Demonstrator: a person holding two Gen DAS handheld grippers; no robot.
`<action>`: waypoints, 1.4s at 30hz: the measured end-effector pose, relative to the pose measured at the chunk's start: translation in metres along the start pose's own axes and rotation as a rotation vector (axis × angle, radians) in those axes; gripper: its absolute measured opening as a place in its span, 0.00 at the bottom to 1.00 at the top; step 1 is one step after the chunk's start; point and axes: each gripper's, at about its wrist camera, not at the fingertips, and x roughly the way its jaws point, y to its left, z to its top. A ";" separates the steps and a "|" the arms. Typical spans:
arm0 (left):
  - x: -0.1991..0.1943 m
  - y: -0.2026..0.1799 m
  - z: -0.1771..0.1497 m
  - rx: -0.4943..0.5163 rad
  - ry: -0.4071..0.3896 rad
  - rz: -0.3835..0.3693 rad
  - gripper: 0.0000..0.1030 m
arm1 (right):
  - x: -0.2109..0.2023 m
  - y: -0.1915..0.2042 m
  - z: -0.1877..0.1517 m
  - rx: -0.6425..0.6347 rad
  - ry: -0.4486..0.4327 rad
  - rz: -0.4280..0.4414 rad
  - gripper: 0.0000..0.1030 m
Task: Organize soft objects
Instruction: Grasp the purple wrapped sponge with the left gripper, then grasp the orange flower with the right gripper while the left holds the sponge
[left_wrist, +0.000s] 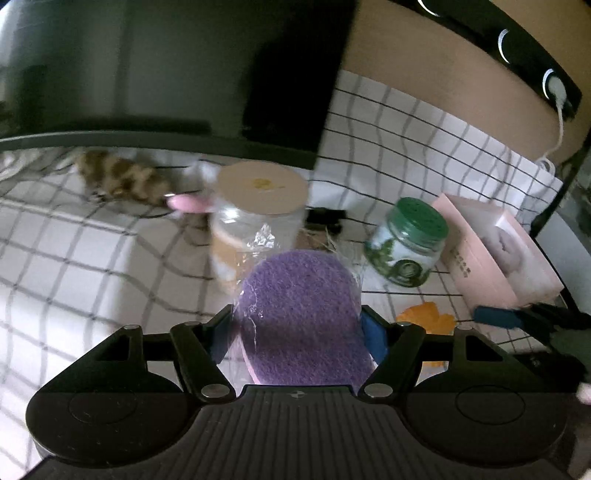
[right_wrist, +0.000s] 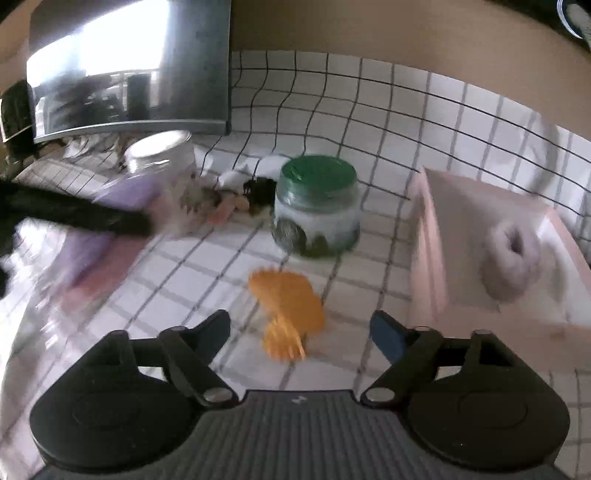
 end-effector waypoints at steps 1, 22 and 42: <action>-0.004 0.005 -0.001 -0.004 -0.002 0.006 0.73 | 0.008 0.002 0.005 0.001 0.012 0.000 0.66; -0.069 0.076 0.096 -0.025 -0.300 0.023 0.73 | -0.030 0.041 0.110 -0.147 -0.123 -0.071 0.08; 0.032 -0.190 0.159 0.238 -0.311 -0.274 0.73 | -0.129 -0.163 0.118 -0.147 -0.332 -0.459 0.08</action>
